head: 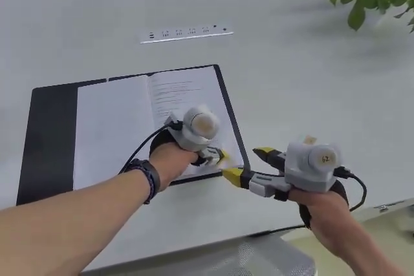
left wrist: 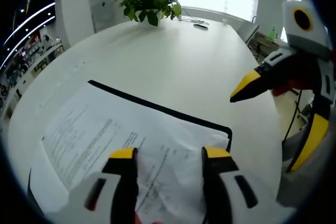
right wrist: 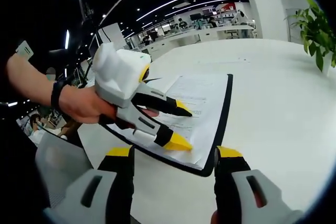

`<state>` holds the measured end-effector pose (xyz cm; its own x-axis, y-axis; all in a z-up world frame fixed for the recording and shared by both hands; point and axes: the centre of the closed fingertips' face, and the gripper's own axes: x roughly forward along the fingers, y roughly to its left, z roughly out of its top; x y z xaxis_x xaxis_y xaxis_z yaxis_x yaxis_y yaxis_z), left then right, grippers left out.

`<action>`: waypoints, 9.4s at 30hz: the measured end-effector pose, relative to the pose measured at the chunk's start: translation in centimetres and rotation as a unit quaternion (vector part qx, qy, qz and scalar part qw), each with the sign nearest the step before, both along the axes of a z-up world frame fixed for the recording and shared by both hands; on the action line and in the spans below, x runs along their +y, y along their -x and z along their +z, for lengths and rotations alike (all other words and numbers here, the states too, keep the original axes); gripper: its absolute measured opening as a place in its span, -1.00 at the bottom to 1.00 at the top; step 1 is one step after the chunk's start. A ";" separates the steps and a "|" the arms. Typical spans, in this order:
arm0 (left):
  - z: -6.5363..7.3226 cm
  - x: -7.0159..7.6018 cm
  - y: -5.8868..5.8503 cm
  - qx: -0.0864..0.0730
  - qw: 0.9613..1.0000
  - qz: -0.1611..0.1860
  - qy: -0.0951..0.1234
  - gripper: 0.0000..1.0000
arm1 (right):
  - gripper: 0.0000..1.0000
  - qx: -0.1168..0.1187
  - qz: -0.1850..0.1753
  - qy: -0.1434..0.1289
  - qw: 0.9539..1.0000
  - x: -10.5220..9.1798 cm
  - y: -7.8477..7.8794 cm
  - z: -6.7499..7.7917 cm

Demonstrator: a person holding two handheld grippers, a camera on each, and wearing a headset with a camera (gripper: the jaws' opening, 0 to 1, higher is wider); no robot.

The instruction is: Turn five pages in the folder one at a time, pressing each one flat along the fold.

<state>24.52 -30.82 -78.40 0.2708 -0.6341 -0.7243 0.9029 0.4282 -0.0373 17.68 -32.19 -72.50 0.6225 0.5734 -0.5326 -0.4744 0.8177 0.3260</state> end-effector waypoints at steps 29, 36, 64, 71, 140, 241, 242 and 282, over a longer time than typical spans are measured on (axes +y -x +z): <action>0.1 0.2 -0.5 0.002 1.000 0.007 0.019 -0.19 | 0.06 0.029 0.020 -0.053 0.998 1.3 -6.5 -2.0; 0.2 0.1 -0.4 0.004 1.000 0.006 0.025 -0.18 | 0.05 0.044 0.016 -0.076 0.996 1.7 -6.5 -1.8; 1.1 1.9 1.5 0.037 0.997 0.031 0.052 0.01 | -0.48 0.085 -0.015 -0.139 0.987 1.2 -3.9 -1.9; 2.1 2.8 1.7 0.034 0.997 0.041 0.062 0.09 | -0.94 0.072 -0.031 -0.130 0.988 0.9 -4.6 -1.6; 7.5 31.0 3.4 -0.034 0.959 0.269 0.088 0.37 | -1.00 0.037 0.070 -0.166 0.983 18.7 -6.4 2.6; 5.9 34.5 8.2 0.003 0.954 0.285 0.087 0.33 | -0.46 0.140 0.151 -0.180 0.962 31.4 -5.2 -2.8; 6.1 34.3 8.0 0.004 0.954 0.286 0.092 0.31 | -0.46 0.132 0.149 -0.177 0.964 31.1 -5.4 -2.6; -0.6 30.5 4.1 0.058 0.957 0.279 0.064 -0.95 | -0.56 0.102 0.064 -0.142 0.983 17.2 -4.9 -2.5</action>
<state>20.47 -0.34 -79.02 0.5153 -0.4994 -0.6965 0.5222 0.8273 -0.2069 22.58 -14.98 -74.97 0.4326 0.7832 -0.4467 -0.4683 0.6185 0.6310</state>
